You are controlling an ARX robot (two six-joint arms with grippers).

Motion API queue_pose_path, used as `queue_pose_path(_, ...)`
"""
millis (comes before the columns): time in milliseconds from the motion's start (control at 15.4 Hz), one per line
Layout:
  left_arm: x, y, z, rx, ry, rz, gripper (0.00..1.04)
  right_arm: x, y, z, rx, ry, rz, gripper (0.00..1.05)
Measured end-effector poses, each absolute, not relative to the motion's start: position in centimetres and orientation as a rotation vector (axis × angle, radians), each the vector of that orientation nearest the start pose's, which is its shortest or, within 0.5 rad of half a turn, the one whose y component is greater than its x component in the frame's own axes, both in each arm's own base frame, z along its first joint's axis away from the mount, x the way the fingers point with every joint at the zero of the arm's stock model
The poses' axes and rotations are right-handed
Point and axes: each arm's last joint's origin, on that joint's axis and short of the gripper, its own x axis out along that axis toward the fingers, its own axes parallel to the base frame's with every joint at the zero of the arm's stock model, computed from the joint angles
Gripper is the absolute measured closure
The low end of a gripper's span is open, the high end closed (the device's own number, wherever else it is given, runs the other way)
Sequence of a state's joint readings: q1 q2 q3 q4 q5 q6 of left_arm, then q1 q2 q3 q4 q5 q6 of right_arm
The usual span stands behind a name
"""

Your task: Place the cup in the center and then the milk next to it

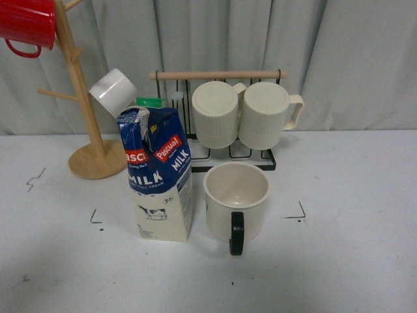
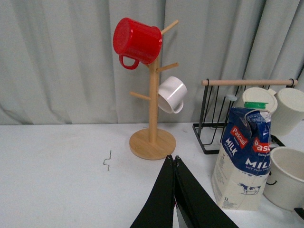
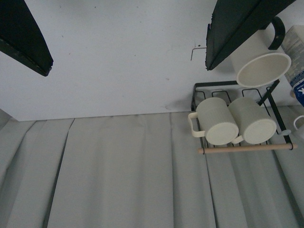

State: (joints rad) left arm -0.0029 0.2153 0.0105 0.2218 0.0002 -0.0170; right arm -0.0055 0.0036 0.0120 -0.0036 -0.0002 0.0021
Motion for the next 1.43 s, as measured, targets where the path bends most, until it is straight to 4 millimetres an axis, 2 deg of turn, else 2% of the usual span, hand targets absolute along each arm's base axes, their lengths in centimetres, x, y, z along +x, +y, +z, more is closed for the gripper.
queue_pose_path(65, 10.9, 0.0, 16.9, -0.017, -0.008, -0.003, 1.03, 9.7, -0.1, 16.7, 0.002, -0.005, -0.005, 0.06)
queue_pose_path(130, 9.7, 0.0, 16.6, -0.017, 0.001, -0.002, 1.03, 9.7, -0.1, 16.7, 0.002, -0.005, -0.005, 0.06)
queue_pose_path(195, 9.7, 0.0, 16.7, -0.017, -0.003, -0.003, 0.82, 9.7, -0.1, 16.7, 0.002, -0.005, -0.005, 0.06)
queue_pose_path(260, 9.7, 0.0, 16.7, -0.017, -0.003, -0.003, 0.66, 9.7, -0.1, 16.7, 0.002, -0.005, -0.005, 0.06)
queue_pose_path(650, 9.7, 0.0, 16.7, -0.017, -0.003, -0.003, 0.37, 9.7, -0.1, 16.7, 0.002, -0.005, -0.005, 0.06)
queue_pose_path(911, 9.7, 0.0, 16.7, -0.017, -0.003, -0.003, 0.24, 9.7, -0.1, 16.7, 0.002, -0.005, -0.005, 0.06)
queue_pose_path(1171, 9.7, 0.0, 16.7, -0.016, -0.003, -0.003, 0.05, 9.7, -0.1, 16.7, 0.002, -0.005, -0.005, 0.06)
queue_pose_path(1431, 9.7, 0.0, 16.7, -0.016, -0.003, -0.003, 0.07, 9.7, -0.1, 16.7, 0.002, -0.005, -0.005, 0.06)
